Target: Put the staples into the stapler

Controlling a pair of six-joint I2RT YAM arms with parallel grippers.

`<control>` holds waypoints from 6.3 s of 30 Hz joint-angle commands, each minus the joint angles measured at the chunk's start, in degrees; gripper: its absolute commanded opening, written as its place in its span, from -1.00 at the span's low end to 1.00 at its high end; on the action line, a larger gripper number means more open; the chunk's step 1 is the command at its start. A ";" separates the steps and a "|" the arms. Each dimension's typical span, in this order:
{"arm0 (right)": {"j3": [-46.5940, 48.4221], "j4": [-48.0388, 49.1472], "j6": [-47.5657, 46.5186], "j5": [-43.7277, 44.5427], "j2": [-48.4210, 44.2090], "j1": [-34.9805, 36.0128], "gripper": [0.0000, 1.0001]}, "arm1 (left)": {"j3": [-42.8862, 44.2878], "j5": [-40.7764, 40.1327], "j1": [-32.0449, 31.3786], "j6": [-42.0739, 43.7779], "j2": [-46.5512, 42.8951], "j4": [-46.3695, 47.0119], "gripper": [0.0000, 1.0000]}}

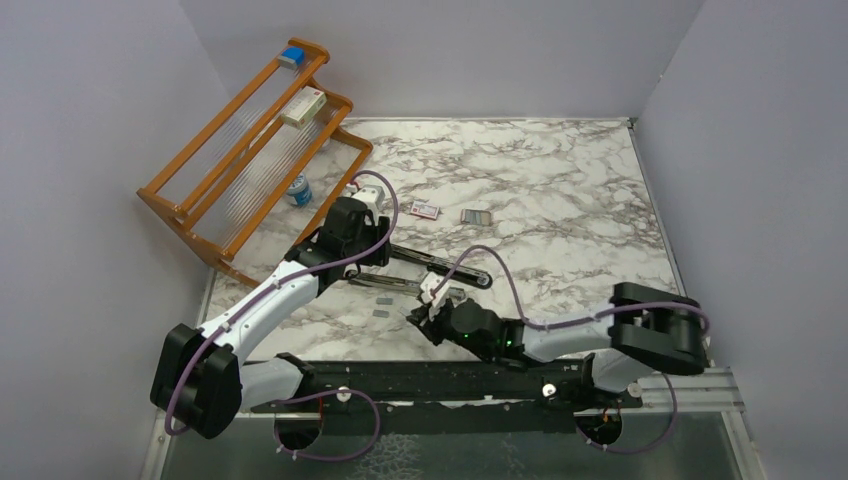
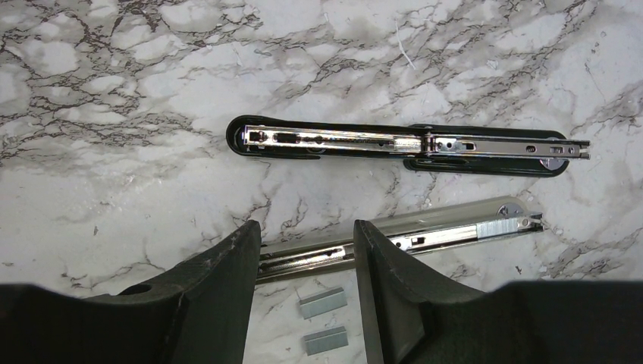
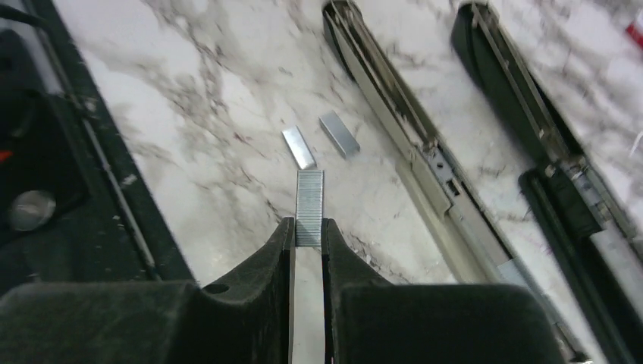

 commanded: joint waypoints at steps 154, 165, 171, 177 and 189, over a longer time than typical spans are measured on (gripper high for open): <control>24.38 -54.46 -28.28 -43.06 1.63 -29.41 -0.96 | -0.37 10.27 -0.98 1.27 13.85 -2.89 -0.11; 25.62 -56.06 -29.16 -42.66 2.92 -29.41 -0.95 | -0.26 10.36 -0.98 1.36 14.01 -2.98 -0.11; 26.34 -55.51 -28.94 -43.47 5.02 -29.41 -0.95 | -0.26 10.36 -0.98 1.36 14.02 -2.95 -0.11; 26.77 -55.98 -29.14 -43.50 6.19 -29.43 -0.94 | -0.26 10.36 -0.98 1.36 14.08 -2.99 -0.11; 26.75 -56.65 -29.36 -43.12 6.67 -29.44 -0.94 | -0.15 10.36 -0.98 1.45 14.17 -3.01 -0.11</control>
